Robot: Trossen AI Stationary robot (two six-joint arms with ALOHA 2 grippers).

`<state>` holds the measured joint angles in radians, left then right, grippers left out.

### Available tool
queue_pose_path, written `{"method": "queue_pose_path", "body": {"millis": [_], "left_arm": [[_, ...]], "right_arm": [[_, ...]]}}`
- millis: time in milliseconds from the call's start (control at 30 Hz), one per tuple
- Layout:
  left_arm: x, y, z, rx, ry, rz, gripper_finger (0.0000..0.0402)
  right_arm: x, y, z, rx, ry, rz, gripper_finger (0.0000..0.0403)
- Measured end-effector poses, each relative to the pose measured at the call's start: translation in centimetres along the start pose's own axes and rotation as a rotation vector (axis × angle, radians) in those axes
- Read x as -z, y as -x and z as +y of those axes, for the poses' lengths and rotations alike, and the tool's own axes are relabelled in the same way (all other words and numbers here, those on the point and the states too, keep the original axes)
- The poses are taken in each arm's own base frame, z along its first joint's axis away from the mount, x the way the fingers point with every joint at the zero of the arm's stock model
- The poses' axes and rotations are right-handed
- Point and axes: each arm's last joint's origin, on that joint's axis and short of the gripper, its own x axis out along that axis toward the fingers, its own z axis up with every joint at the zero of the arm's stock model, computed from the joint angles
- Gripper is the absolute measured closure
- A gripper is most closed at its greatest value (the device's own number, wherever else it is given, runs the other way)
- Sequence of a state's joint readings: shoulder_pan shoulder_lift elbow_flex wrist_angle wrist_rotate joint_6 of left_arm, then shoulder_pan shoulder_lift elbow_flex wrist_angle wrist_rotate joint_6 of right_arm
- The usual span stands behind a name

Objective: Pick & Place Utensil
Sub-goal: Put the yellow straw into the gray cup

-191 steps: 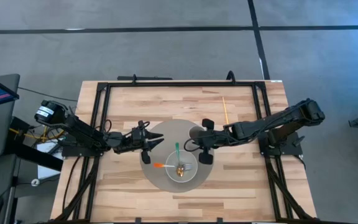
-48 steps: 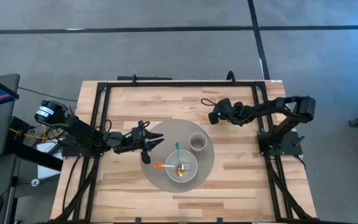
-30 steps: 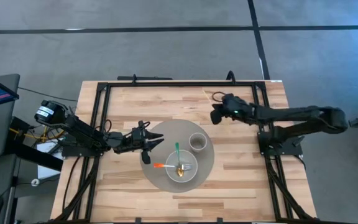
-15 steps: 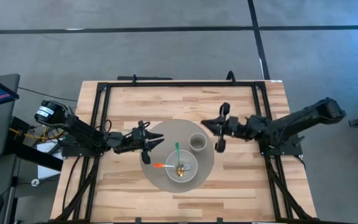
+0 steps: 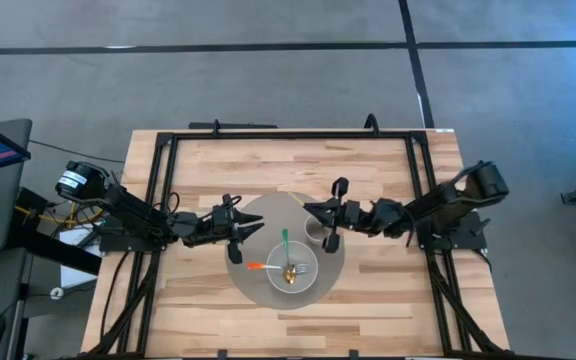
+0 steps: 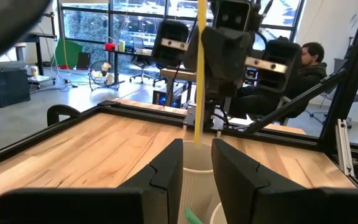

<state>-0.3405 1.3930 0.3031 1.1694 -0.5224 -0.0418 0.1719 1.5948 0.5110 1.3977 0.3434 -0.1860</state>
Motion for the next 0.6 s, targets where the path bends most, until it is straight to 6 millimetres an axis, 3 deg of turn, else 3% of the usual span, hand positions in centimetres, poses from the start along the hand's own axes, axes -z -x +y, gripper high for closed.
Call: {"method": "queue_pose_path", "body": {"millis": [300,600], "left_arm": [[0.0,0.0,0.0,0.0,0.0,0.001,0.0315],[0.0,0.0,0.0,0.0,-0.001,0.002,0.0315]], "right_arm": [[2.3,-0.3,-0.1,0.02,-0.026,-0.005,0.0394],[2.6,-0.6,-0.9,0.048,-0.11,0.001,0.0352]]}}
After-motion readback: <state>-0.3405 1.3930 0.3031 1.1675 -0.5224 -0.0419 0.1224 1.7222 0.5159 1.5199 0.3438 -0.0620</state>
